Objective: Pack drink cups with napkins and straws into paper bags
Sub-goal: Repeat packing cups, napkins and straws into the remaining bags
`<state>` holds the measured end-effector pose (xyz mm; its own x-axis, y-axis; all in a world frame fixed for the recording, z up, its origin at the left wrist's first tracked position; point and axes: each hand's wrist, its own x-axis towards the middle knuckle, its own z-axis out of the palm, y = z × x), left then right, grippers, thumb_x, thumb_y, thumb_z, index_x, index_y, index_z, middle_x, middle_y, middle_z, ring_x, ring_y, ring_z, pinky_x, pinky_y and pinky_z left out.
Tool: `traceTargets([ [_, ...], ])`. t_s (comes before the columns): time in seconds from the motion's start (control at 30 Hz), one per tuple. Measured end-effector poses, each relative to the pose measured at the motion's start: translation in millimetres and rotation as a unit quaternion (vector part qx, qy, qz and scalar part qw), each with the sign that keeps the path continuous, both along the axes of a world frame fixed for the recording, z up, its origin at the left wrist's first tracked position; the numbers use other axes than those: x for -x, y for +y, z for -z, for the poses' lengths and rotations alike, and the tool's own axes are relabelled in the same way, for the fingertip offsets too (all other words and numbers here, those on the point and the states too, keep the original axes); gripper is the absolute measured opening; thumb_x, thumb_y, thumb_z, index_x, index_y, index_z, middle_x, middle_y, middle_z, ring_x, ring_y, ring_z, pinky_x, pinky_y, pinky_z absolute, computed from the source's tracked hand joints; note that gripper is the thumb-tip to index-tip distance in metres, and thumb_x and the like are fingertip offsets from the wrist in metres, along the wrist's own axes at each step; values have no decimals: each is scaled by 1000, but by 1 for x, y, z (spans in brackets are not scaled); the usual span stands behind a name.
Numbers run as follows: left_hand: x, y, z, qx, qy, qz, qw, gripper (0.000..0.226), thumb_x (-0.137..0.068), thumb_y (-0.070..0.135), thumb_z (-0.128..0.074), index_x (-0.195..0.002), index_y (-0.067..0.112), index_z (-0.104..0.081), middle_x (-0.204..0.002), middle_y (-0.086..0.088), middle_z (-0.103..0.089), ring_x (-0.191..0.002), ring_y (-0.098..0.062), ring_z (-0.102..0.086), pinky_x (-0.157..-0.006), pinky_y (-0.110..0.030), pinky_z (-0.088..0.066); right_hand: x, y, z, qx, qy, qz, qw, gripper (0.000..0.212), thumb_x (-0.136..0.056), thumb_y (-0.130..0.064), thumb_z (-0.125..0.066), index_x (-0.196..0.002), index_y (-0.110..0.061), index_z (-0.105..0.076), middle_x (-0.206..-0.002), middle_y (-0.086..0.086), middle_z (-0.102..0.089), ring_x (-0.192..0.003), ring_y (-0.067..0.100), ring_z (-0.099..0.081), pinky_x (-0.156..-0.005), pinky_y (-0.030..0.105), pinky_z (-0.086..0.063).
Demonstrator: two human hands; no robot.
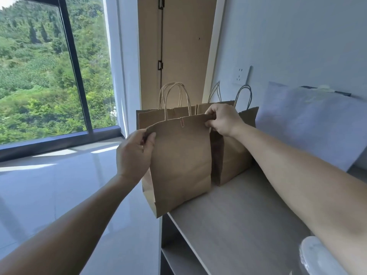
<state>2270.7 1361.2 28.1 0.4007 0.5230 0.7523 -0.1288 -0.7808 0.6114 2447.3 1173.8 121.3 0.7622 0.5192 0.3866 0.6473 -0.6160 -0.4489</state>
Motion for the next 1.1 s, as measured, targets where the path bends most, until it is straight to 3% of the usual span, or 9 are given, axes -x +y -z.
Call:
traceTargets([
  [0.13,-15,-4,7,-24,2,8,1000,8,-92,16,-67,-92,8,-69,-79,6,-62,-67,-17,-56,-63,-24,-38,-10,-1,-4,28,-40,16,999,21,-81,-7,-73,-90,-24,-64,-92,3,-69,-89,23,-65,-84,37,-52],
  [0.37,-41,-14,11,-4,9,34,999,9,-95,18,-65,-92,9,-66,-83,4,-62,-69,-17,-53,-64,-24,-36,-22,-13,-9,46,-71,55,995,23,-80,-7,-71,-87,-28,-64,-83,-6,-63,-89,20,-63,-82,32,-50],
  [0.57,-41,-8,14,-4,15,46,999,9,-94,19,-65,-88,12,-63,-81,10,-57,-71,-11,-49,-60,-21,-32,-25,-10,4,36,-80,51,995,19,-83,-9,-67,-95,-23,-66,-97,2,-67,-99,22,-58,-87,35,-48],
  [0.63,-40,-11,10,-6,10,51,999,9,-92,19,-66,-86,13,-62,-80,10,-57,-70,-12,-51,-60,-22,-38,-26,-13,6,34,-92,45,994,20,-83,-9,-68,-99,-20,-67,-98,-2,-63,-99,22,-58,-86,34,-47],
  [0.7,-39,-12,4,-12,9,51,999,8,-89,21,-69,-92,16,-64,-86,8,-61,-72,-14,-57,-64,-27,-44,-27,-17,8,32,-99,40,994,23,-82,-11,-70,-104,-19,-67,-102,-2,-61,-96,18,-57,-83,30,-44],
  [0.77,-39,-12,-5,-43,12,44,998,22,-85,25,-73,-105,19,-64,-98,6,-64,-85,-17,-61,-72,-30,-45,-27,-21,10,28,-112,42,992,31,-82,-15,-73,-112,-18,-66,-110,-1,-60,-95,13,-55,-82,25,-39],
  [0.87,-42,-17,-20,-118,1,10,993,46,-80,31,-73,-121,18,-57,-115,-2,-59,-108,-25,-52,-94,-37,-38,-22,-29,15,17,-115,44,992,47,-80,-19,-75,-125,-15,-60,-124,3,-58,-111,16,-55,-89,25,-39],
  [1.0,-47,-46,-39,-239,-35,-1,971,50,-79,37,-65,-123,16,-55,-124,-5,-55,-121,-26,-41,-105,-44,-31,-7,-54,18,22,-103,55,993,50,-83,-26,-73,-129,-16,-57,-127,3,-56,-118,18,-52,-98,29,-41],
  [1.1,-50,-79,-45,-273,55,53,959,50,-83,41,-60,-127,18,-54,-132,0,-50,-131,-23,-32,-111,-39,-18,11,-86,12,49,-82,81,992,52,-85,-31,-70,-133,-18,-54,-132,2,-53,-123,18,-48,-98,26,-35],
])
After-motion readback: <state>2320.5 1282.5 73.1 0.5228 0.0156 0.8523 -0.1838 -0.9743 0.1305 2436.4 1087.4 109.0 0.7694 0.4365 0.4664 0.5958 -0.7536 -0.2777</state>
